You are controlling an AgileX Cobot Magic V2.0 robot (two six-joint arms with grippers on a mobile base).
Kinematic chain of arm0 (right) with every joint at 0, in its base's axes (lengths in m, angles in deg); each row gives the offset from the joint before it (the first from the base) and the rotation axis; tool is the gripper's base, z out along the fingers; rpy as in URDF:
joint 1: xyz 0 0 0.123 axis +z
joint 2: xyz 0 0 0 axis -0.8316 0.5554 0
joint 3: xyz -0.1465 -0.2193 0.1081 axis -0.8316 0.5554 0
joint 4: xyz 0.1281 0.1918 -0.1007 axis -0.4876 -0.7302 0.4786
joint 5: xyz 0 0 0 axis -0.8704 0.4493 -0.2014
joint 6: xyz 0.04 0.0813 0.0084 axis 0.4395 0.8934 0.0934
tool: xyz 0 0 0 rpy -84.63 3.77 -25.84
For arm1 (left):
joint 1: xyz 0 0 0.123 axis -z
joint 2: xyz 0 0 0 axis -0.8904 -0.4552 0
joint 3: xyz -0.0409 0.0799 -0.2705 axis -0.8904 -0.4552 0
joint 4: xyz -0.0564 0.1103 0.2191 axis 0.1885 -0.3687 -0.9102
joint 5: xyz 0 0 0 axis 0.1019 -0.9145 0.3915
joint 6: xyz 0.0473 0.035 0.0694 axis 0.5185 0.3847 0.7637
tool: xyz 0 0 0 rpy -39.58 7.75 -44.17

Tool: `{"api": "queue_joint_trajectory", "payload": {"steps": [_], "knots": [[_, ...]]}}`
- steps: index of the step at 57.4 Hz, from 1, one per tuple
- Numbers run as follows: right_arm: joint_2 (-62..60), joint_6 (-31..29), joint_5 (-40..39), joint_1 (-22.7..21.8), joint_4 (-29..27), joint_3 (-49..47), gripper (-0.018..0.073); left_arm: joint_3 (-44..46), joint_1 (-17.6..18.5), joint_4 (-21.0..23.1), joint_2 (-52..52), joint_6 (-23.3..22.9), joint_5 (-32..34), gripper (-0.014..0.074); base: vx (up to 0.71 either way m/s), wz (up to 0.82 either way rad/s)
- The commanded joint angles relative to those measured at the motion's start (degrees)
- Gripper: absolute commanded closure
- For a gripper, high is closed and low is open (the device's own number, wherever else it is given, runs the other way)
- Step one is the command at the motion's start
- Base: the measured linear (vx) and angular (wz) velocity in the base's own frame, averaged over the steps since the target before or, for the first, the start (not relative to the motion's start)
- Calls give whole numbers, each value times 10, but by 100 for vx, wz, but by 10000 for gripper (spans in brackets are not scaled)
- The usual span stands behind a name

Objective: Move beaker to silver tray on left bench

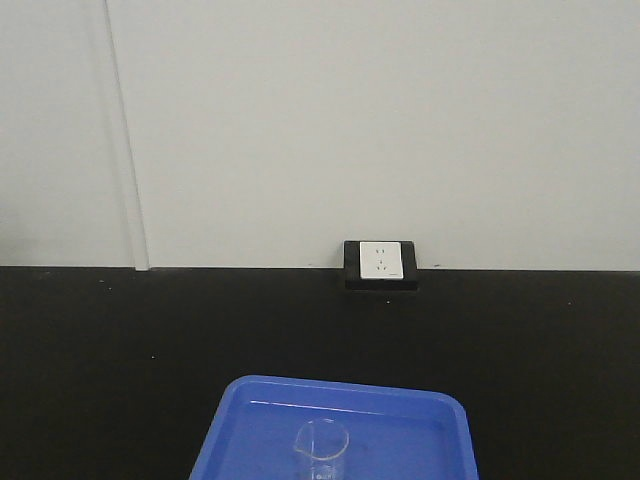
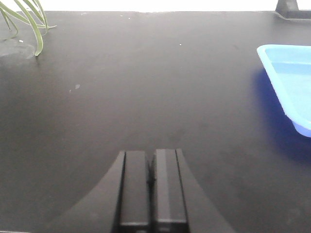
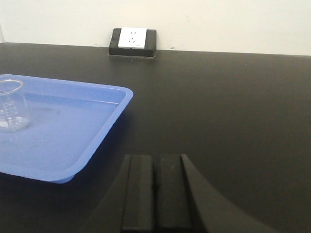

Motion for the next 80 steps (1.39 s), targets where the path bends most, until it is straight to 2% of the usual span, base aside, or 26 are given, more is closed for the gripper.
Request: {"api": "queue_joint_trajectory", "payload": {"steps": [1, 21, 25, 33, 39, 48, 60, 68, 80], "knots": [[-9, 1, -48, -3, 6, 7, 570, -16, 3, 4, 9, -3, 44, 595, 0, 0], [-9, -8, -74, -3, 6, 6, 570, -16, 3, 4, 9, -3, 44, 595, 0, 0], [-9, -7, -117, -3, 4, 6, 570, -16, 3, 4, 9, -3, 44, 595, 0, 0], [-9, -8, -278, -3, -3, -17, 570, -16, 3, 4, 9, -3, 44, 595, 0, 0], [14, -8, -283, -3, -4, -88, 570, -16, 3, 4, 9, -3, 44, 595, 0, 0], [184, -18, -250, -3, -2, -237, 570, -16, 3, 4, 9, -3, 44, 595, 0, 0], [414, -5, -252, -3, -3, -365, 570, -16, 3, 4, 9, -3, 44, 595, 0, 0], [509, -3, -262, -3, -3, -397, 570, -16, 3, 4, 9, -3, 44, 595, 0, 0], [599, -3, -324, -3, -2, -395, 563, -16, 3, 4, 9, -3, 44, 595, 0, 0]]}}
